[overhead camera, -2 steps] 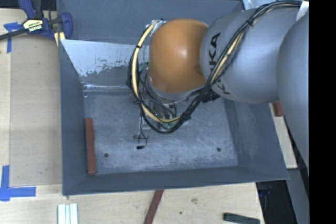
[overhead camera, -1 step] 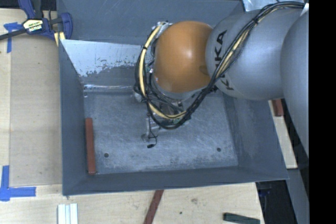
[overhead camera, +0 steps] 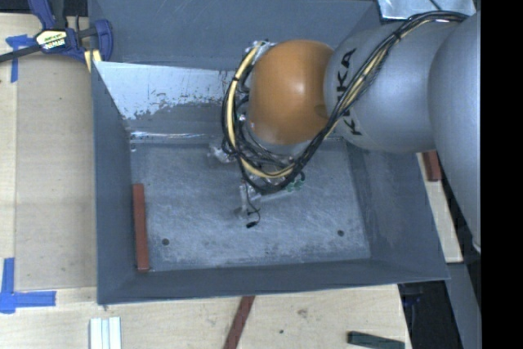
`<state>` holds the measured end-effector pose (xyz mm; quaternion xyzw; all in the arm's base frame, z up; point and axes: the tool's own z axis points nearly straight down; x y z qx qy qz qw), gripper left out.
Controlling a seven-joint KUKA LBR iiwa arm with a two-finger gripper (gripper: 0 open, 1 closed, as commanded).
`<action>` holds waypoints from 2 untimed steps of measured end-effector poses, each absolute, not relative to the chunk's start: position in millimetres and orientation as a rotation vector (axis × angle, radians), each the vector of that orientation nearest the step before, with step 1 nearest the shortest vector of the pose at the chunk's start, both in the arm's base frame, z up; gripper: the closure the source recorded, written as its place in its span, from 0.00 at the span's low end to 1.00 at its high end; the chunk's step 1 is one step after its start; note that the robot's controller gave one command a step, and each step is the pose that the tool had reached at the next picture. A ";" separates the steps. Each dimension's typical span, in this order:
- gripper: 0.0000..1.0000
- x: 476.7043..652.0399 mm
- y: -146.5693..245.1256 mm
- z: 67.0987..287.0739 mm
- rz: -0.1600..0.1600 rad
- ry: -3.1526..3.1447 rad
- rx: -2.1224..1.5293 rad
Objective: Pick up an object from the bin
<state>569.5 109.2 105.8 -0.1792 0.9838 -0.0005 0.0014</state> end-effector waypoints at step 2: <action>1.00 574.4 37.6 80.5 0.001 3.032 -0.813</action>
Offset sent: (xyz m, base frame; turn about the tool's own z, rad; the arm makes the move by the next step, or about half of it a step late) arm 0.0042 -0.0712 -0.0254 -0.1676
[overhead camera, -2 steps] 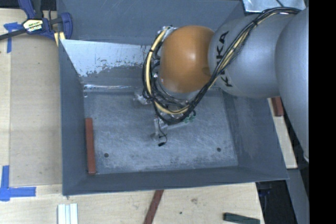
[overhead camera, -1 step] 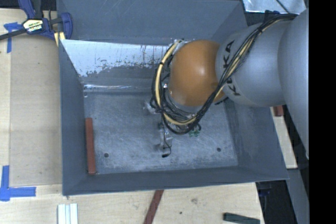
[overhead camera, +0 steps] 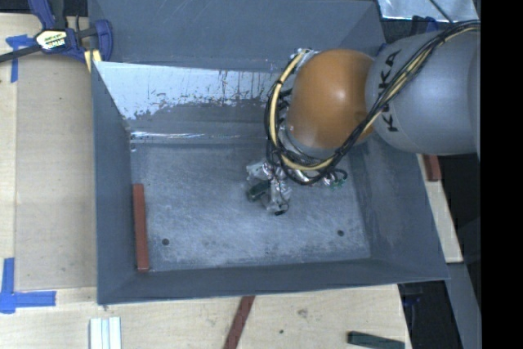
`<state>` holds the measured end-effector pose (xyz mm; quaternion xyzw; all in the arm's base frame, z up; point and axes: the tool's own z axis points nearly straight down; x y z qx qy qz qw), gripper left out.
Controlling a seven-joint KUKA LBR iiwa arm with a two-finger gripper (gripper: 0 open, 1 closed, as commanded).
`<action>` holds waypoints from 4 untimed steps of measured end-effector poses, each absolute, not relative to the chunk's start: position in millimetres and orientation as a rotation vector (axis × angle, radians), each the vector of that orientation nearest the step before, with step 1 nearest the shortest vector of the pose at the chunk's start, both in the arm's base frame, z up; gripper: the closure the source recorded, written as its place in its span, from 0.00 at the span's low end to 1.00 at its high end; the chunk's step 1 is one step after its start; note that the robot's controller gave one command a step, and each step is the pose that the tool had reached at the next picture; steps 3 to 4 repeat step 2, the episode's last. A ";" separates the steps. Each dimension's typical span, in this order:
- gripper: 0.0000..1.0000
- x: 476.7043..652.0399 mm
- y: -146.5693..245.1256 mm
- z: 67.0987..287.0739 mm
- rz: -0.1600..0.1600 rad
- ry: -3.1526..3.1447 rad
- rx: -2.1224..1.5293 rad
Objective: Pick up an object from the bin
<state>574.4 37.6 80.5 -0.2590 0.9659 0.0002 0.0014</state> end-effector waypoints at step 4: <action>1.00 571.0 32.4 215.4 0.000 3.010 -0.886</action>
Offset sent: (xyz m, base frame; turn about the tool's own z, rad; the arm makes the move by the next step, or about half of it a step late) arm -0.0045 -0.0049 0.1342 -0.0529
